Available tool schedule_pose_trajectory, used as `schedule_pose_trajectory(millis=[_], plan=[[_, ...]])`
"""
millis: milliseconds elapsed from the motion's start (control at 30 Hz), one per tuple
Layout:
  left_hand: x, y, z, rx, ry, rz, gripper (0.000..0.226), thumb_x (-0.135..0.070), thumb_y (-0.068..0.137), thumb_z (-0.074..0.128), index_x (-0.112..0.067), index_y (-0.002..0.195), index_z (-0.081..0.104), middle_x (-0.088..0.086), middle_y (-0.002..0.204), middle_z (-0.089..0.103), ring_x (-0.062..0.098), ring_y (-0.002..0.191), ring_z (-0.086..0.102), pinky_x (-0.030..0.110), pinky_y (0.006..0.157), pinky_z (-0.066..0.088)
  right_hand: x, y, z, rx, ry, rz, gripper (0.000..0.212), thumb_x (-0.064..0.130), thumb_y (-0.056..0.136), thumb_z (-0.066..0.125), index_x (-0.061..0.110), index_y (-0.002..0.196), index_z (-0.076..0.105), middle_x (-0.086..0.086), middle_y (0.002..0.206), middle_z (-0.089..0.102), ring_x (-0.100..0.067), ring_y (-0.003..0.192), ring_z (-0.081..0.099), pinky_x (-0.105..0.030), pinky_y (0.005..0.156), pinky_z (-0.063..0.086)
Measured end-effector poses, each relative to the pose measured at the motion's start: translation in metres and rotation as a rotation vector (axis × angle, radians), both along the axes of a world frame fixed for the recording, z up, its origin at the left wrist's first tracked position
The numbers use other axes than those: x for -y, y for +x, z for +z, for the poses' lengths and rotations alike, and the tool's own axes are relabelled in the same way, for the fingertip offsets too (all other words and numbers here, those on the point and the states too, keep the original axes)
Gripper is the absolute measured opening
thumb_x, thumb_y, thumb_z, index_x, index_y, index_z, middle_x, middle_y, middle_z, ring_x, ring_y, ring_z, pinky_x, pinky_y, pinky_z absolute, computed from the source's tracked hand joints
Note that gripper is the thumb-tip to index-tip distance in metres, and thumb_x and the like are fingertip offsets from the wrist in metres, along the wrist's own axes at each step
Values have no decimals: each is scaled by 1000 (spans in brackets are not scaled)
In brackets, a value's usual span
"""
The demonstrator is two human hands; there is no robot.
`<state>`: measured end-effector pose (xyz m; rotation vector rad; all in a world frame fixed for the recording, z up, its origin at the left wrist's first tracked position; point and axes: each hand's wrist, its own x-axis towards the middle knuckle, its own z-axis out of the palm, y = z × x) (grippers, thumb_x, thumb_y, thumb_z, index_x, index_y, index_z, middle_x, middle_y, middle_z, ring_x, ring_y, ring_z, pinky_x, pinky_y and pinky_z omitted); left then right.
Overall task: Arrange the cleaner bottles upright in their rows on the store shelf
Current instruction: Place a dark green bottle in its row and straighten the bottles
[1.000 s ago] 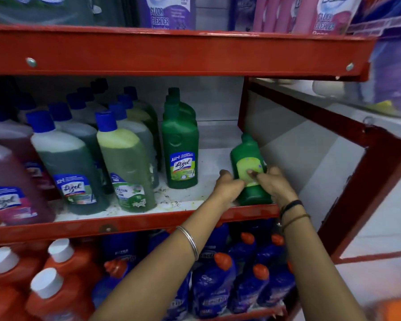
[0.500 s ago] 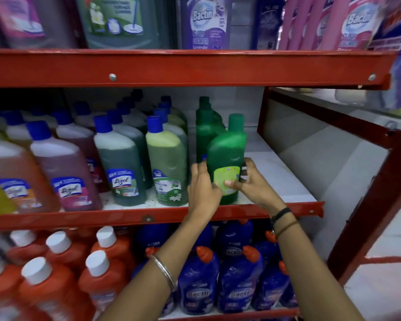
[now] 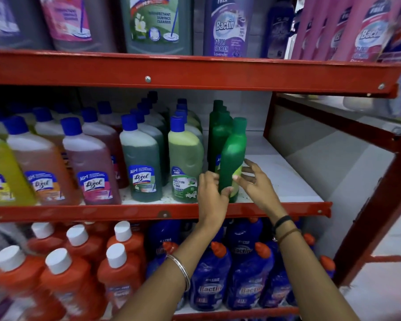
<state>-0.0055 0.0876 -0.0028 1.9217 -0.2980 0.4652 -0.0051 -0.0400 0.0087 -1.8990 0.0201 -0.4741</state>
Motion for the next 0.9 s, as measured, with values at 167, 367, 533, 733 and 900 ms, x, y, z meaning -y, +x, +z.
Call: schedule_pose_trajectory(millis=[167, 367, 533, 733, 900], plan=[[1, -5, -9, 86, -15, -51, 12, 3, 83, 52, -6, 91, 54, 8, 97, 51, 22, 85, 56, 41, 79, 53, -17, -2, 6, 50, -33, -41, 56, 41, 72, 75, 19, 120, 58, 1, 117, 61, -16, 100, 65, -29, 87, 54], [-12, 0, -13, 163, 21, -138, 29, 11, 84, 39, -3, 102, 58, 11, 106, 55, 15, 97, 54, 22, 89, 45, -12, 6, 13, 38, 106, 18, 38, 6, 78, 65, 16, 111, 49, -7, 111, 63, -18, 97, 63, -30, 83, 54], [-12, 1, -16, -10, 27, -150, 58, 10, 85, 38, -5, 140, 26, 10, 139, 38, 15, 126, 39, 10, 101, 27, 6, 14, 23, -16, 163, 208, 36, -9, 82, 54, 9, 113, 54, 0, 99, 66, -14, 89, 64, -14, 67, 54], [-9, 5, -17, -84, 52, -195, 64, 8, 87, 37, -8, 145, 15, 11, 150, 30, 16, 134, 32, 21, 109, 27, 24, 21, 20, -40, 142, 242, 42, -6, 85, 53, 5, 126, 53, -8, 114, 64, -15, 95, 63, -13, 71, 54], [-9, 5, -12, -71, 99, -192, 58, 2, 91, 37, -6, 145, 16, 12, 151, 29, 18, 135, 31, 13, 103, 22, 26, 21, 13, 5, 191, 242, 45, -5, 86, 55, 5, 129, 51, -11, 121, 62, -21, 104, 61, -18, 79, 56]])
